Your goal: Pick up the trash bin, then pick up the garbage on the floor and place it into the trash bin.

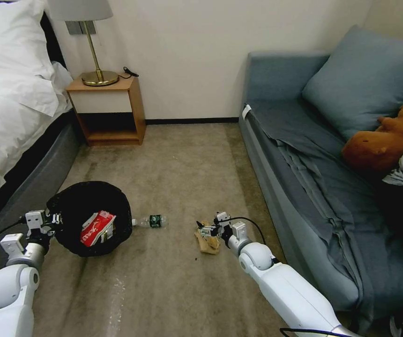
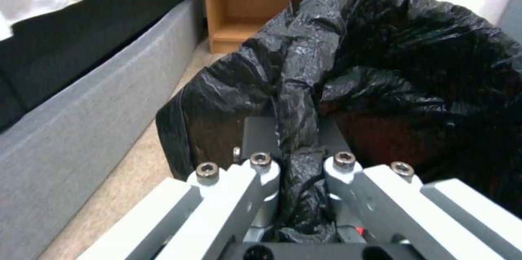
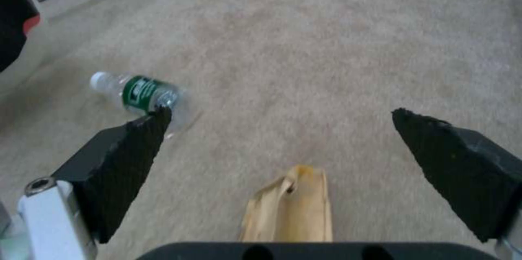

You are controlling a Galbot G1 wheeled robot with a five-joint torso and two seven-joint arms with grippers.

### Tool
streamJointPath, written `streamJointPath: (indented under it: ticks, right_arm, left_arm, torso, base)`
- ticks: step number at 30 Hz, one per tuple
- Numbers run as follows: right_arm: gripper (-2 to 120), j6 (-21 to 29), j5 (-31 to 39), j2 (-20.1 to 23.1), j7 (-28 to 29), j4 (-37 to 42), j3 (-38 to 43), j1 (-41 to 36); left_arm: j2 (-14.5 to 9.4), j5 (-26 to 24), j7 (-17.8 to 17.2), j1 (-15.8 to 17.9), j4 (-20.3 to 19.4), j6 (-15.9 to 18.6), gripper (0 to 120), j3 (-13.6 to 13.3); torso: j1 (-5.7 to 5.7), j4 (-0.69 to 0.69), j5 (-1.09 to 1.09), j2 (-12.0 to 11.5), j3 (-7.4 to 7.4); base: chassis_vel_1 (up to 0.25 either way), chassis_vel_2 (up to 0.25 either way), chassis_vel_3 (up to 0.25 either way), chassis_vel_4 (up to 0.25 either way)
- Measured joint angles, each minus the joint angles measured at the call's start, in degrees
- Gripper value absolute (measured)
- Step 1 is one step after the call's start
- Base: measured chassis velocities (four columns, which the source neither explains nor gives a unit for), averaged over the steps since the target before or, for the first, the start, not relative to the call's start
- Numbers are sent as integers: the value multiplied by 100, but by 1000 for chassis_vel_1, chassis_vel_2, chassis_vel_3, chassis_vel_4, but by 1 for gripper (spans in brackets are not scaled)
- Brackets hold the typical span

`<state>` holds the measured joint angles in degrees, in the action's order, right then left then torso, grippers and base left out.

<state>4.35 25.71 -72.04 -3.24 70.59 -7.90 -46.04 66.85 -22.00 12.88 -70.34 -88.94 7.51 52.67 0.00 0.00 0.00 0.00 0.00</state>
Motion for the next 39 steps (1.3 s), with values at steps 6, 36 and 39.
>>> streamJointPath:
  ticks: [6,36,39]
  right_arm:
    - [100,-26,-5,18,-24,-26,6,-14]
    - [100,-53,-157,62,-117,13,-164,3]
    - [100,-45,-181,34,-114,-7,-195,5]
  left_arm:
    - [12,12,-2,17,-1,1,4,-5]
    - [13,24,-6,53,-8,34,4,-37]
    - [8,7,-2,38,-9,34,4,-36]
  torso:
    - [0,0,0,0,0]
    - [0,-2,0,0,0]
    - [0,1,-1,0,0]
  base:
    - [-108,119,110,-118]
    - [-106,108,106,-100]
    - [-76,131,103,-119]
